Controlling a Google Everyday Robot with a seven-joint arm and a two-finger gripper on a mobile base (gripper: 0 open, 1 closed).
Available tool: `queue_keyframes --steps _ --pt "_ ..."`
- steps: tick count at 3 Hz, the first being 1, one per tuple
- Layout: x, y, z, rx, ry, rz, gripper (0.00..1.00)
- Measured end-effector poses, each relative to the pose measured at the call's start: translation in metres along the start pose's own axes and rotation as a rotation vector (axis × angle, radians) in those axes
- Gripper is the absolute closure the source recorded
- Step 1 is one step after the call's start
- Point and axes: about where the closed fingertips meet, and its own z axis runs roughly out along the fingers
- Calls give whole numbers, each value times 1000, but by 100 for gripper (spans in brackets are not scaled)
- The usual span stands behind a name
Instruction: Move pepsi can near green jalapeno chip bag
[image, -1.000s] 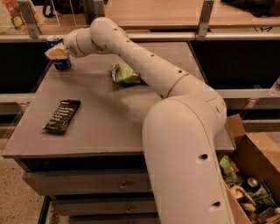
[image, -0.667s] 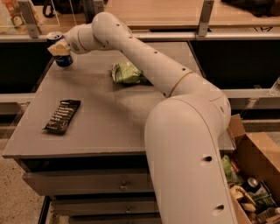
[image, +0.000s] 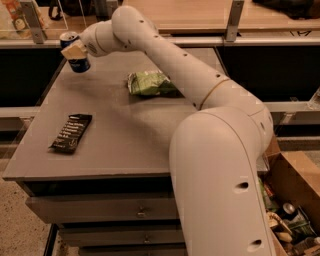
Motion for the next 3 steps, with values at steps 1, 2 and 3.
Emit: queue_keyframes --steps 1,2,3 --pt "0 -20 -24 26 38 -16 41" --pt "7 -38 -49 45 75 -10 41" --pt "23 -49 -69 51 101 23 40"
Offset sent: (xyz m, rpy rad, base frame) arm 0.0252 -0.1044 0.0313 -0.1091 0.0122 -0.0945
